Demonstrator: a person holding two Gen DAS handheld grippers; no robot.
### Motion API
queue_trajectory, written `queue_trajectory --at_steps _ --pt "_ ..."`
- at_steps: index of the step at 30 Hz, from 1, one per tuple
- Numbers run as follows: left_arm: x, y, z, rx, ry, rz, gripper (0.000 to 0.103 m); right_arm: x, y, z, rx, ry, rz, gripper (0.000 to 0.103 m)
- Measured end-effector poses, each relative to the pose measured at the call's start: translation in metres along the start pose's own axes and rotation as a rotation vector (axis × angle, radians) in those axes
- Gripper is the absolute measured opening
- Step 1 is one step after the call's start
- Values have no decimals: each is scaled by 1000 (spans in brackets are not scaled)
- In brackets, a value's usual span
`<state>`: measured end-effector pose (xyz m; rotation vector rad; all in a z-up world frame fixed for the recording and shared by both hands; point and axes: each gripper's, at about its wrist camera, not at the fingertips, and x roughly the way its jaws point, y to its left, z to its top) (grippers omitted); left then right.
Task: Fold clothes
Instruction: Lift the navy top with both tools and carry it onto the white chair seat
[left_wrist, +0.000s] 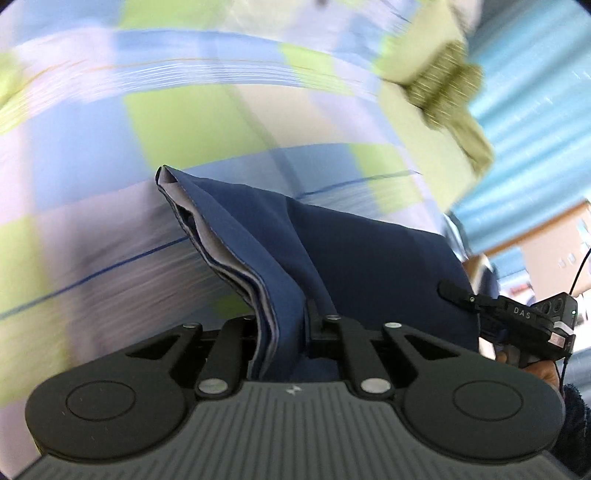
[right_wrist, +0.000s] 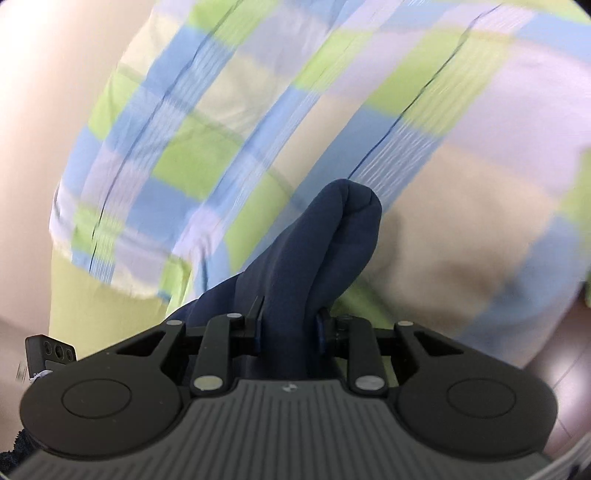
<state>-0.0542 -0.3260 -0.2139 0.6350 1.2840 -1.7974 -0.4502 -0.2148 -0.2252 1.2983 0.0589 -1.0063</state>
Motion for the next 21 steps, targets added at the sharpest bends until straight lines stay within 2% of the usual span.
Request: queue_trajectory --at_steps 3,8,11,12,14,15,19,21 --pt "8 -56 9 104 42 -54 9 -44 -21 -1 51 -98 -40 22" --pt "67 -164 27 292 132 -153 9 -123 -67 -15 140 -264 -112 22" --pt "109 -238 21 402 189 -216 9 -183 -106 -26 202 -376 -175 22" --pt "120 -257 18 425 203 -233 9 -189 -112 -31 210 -390 -182 22" --pt "157 -317 7 489 238 -285 9 -244 -151 -28 255 -469 -230 22" --pt "170 -343 -1 510 250 -304 9 -252 -159 -27 261 -480 -238 22" --pt "235 -445 -23 578 285 -374 9 -344 -230 -12 311 -578 -318 22" --pt "261 -481 -32 588 293 -400 9 -379 -260 -2 321 -609 -348 22"
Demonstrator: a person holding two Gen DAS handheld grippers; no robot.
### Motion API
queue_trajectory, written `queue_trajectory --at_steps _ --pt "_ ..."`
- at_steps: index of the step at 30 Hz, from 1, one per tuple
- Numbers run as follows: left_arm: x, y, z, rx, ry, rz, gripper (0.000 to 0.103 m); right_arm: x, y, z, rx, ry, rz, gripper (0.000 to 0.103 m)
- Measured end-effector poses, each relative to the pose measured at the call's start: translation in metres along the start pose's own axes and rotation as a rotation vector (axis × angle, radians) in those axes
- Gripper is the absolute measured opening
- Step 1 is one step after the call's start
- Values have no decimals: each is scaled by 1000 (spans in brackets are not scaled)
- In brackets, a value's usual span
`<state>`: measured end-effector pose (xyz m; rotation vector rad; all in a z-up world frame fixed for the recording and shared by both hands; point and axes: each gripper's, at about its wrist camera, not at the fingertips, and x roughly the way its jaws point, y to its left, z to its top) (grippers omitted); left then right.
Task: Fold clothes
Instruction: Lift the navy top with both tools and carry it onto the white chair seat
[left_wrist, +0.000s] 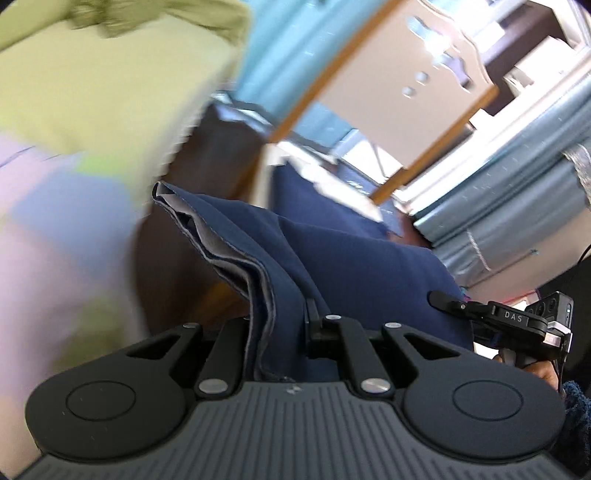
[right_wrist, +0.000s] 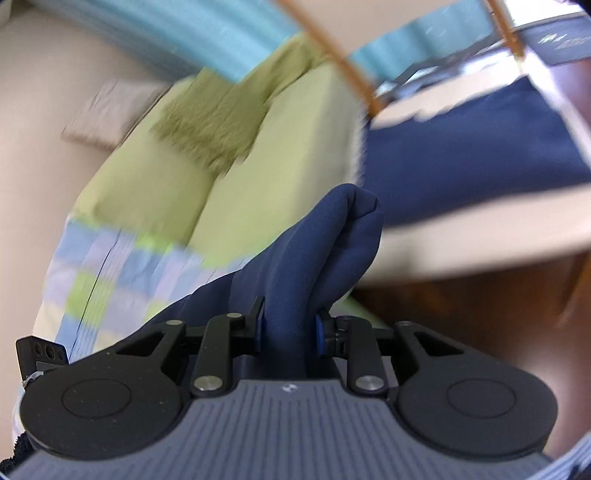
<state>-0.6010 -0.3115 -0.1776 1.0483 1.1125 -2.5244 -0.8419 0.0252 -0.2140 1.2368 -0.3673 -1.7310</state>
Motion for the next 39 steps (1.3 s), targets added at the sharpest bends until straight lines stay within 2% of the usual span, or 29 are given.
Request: queue_trajectory --at_steps 1,4,11,17,22,30,35,37,39 --pt "28 -15 15 8 1 -17 9 -1 -6 8 1 -7 -5 22" --pt "84 -41 40 41 5 -38 9 -12 -56 63 7 -56 -34 22" --pt "171 -77 77 80 20 -48 9 -6 -131 131 31 -91 -49 22" --pt "204 -82 89 85 33 -39 9 24 -174 167 46 -94 -48 22" --pt "227 -75 97 77 46 -32 9 37 -195 179 56 -87 -41 22" --pt "239 -63 97 124 26 -63 10 56 -218 185 71 -89 -46 22" --pt "240 -45 82 111 69 -42 10 60 -231 174 106 -81 -58 22" --pt "236 -44 82 106 36 -64 10 60 -229 173 109 -88 -60 22" --pt "232 -54 87 150 0 -75 10 58 -225 174 101 -100 -53 22"
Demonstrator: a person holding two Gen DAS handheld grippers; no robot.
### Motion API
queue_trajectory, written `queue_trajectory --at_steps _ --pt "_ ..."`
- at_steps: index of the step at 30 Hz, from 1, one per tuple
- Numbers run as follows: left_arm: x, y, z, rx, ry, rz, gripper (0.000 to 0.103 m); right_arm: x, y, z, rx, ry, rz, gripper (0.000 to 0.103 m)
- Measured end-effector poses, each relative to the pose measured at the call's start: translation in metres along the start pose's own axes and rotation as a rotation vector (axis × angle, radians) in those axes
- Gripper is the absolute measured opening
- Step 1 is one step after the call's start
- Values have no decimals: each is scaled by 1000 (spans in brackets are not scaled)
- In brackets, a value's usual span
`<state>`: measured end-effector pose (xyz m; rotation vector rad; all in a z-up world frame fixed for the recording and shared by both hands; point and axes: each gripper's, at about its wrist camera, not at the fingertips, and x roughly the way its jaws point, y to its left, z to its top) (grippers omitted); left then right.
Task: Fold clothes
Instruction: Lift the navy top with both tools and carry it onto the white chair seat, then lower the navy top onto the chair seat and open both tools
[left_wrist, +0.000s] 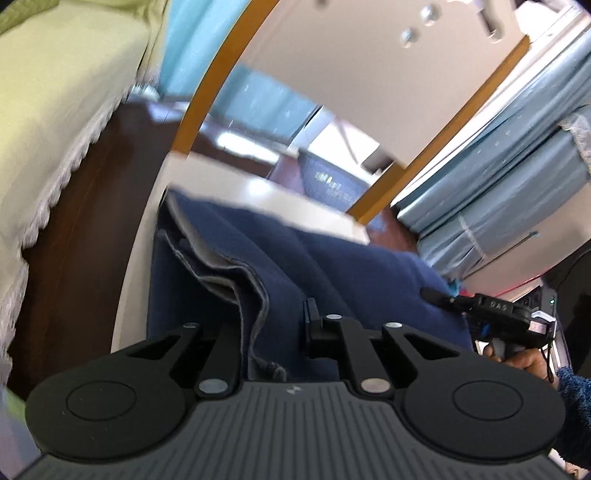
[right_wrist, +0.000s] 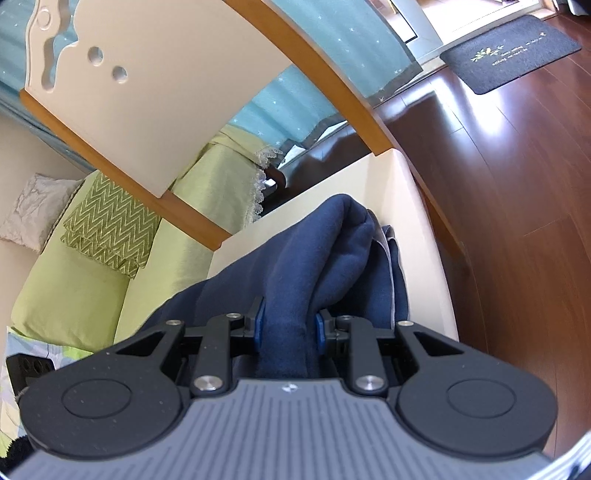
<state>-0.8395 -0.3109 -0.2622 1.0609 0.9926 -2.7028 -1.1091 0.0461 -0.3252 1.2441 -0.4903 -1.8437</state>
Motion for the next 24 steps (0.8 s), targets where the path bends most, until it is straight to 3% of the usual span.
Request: queue_trajectory --at_steps 7,11,15,17,20,21,24 --pt "-11 -12 20 76 -66 -34 9 -11 13 10 -16 -67 65 22" --pt "-4 -3 14 57 -27 -23 9 -8 5 8 5 -49 49 22" --pt "14 14 -7 47 52 43 12 6 -5 -1 6 0 -22 25" --pt "18 24 -15 31 103 80 25 11 -13 -3 40 12 -83 34" --pt "14 24 -22 115 138 140 44 12 -13 -5 37 25 -187 58" --pt "12 24 -23 128 143 152 44 11 -10 -6 14 29 -235 71" --pt "-4 22 -20 176 148 244 46 -2 -4 -9 5 -1 -360 75"
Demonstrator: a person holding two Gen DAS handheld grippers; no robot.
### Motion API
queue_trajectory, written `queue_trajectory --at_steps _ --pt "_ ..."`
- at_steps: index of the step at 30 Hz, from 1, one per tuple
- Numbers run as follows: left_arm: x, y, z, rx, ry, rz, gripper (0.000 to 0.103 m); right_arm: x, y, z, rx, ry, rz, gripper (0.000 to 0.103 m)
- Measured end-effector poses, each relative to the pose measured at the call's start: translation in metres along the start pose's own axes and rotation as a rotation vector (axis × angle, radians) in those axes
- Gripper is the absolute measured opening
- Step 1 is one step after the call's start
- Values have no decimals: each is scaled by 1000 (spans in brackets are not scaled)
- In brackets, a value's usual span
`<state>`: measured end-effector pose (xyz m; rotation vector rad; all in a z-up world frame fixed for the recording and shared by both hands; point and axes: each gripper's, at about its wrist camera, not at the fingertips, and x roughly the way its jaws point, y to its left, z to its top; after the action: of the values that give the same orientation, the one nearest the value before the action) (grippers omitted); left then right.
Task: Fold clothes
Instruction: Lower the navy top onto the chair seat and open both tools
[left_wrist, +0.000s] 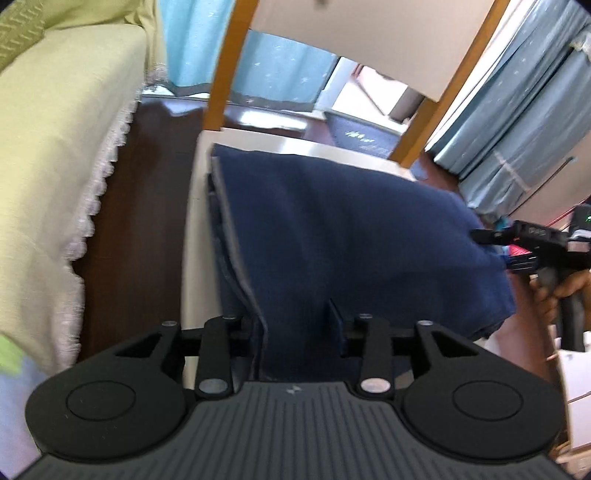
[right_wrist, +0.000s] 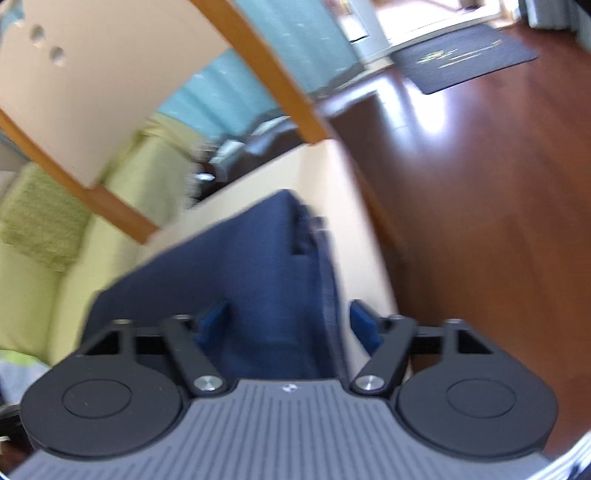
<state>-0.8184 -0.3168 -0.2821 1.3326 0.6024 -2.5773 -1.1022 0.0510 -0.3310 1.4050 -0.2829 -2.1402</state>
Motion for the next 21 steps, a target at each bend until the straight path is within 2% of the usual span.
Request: queue_trajectory --at_steps 2,3,5,6,8,9,11,12,13,16,17,21 --pt "-14 0 -1 34 -2 106 44 -19 7 -5 -59 -61 -108 75" --pt "-22 -1 -3 48 -7 167 41 -23 10 -7 -77 -73 -133 74" --pt "-40 -8 -7 80 -40 235 40 -50 26 -21 -197 -139 -239 74" --pt "-50 -17 -9 102 -66 231 40 -56 29 -25 -217 -150 -230 72" --pt "-62 -28 -11 135 -101 220 40 -84 48 -53 -359 -178 -155 71" --pt "-70 -45 -13 184 -142 193 41 -92 56 -64 -417 -184 -118 64" --pt "-62 -61 -15 245 -143 153 42 -95 66 -78 -488 -183 -71 44" --pt "-53 -66 -17 267 -129 149 42 -94 72 -86 -527 -175 -45 24" --pt "-37 -71 -21 293 -100 151 42 -93 77 -93 -564 -166 -22 11" --pt "6 -67 -35 308 -17 174 44 -69 81 -102 -622 -117 -34 8" --pt "11 -66 -40 323 -25 181 45 -53 78 -105 -639 -54 -78 6" --pt "3 -74 -44 353 -28 191 44 -48 68 -105 -632 -19 -145 4"
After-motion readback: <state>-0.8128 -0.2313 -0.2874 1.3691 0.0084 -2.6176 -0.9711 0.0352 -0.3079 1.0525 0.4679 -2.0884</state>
